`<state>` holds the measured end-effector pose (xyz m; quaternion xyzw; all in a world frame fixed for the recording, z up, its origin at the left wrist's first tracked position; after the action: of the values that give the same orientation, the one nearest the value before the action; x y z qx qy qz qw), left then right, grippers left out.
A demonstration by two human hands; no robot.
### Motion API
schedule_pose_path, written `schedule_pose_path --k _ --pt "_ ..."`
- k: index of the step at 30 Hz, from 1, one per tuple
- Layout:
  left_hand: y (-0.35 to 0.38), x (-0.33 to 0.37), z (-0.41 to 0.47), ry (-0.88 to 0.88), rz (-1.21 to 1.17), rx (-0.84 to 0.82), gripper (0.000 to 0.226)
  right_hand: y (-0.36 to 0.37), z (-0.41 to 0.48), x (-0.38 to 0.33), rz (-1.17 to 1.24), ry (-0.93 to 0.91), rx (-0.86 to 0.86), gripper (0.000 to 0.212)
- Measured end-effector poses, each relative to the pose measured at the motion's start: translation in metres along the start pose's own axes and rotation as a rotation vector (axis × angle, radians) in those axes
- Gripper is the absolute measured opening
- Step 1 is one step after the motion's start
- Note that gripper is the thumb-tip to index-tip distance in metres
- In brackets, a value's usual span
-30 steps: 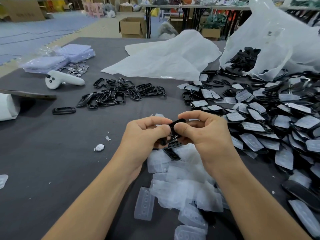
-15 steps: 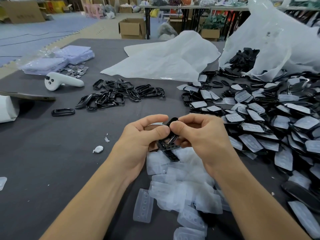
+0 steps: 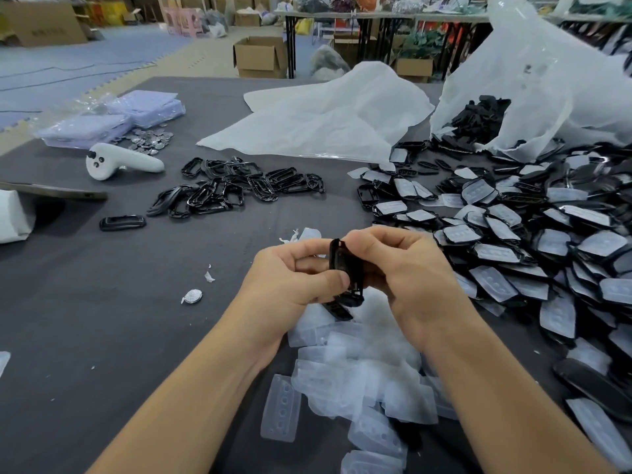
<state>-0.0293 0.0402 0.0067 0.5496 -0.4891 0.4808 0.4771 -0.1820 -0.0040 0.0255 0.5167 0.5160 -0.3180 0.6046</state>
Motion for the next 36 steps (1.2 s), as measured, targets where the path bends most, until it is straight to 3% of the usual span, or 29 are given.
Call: schedule_pose_path --k 6,10,17,23,25,29,32,34,36 --pt "-0.002 -0.001 0.002 0.036 0.019 0.195 0.027 0.001 0.0 0.003 -0.167 0.004 0.022 0.015" --pt "-0.003 0.001 0.002 0.053 0.064 0.208 0.026 0.004 -0.002 0.004 -0.215 -0.055 0.049 0.02" --pt "-0.001 0.0 0.001 0.066 0.201 0.192 0.024 -0.002 -0.001 0.008 -0.292 -0.068 0.174 0.011" --pt "0.003 -0.003 0.001 0.111 0.401 0.3 0.023 0.001 0.001 0.01 -0.33 -0.087 0.117 0.016" --pt "-0.002 -0.002 0.003 0.117 0.345 0.369 0.02 0.0 0.001 0.009 -0.328 -0.117 0.117 0.02" --pt "-0.025 0.0 0.012 0.066 0.152 0.555 0.021 -0.008 -0.001 0.007 -0.835 -0.309 0.2 0.021" --pt "-0.035 0.0 0.016 0.004 0.049 0.563 0.027 -0.004 0.003 0.017 -1.226 -0.338 0.069 0.024" --pt "-0.037 0.001 0.018 -0.005 0.011 0.545 0.028 -0.001 0.006 0.026 -1.321 -0.332 -0.015 0.026" --pt "-0.037 0.001 0.018 -0.004 -0.001 0.532 0.029 -0.002 0.007 0.027 -1.292 -0.377 0.019 0.028"
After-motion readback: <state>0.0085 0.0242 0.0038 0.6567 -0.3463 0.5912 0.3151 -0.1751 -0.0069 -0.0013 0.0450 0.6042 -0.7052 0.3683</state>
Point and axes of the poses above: each hand's wrist, its own z-axis towards the middle knuckle, its own y-axis out of the palm, x = y × z, the point moved 2 cm from there along z, towards the middle knuckle, and after that the axes turned 8 degrees about z, right-handed, at the moved point
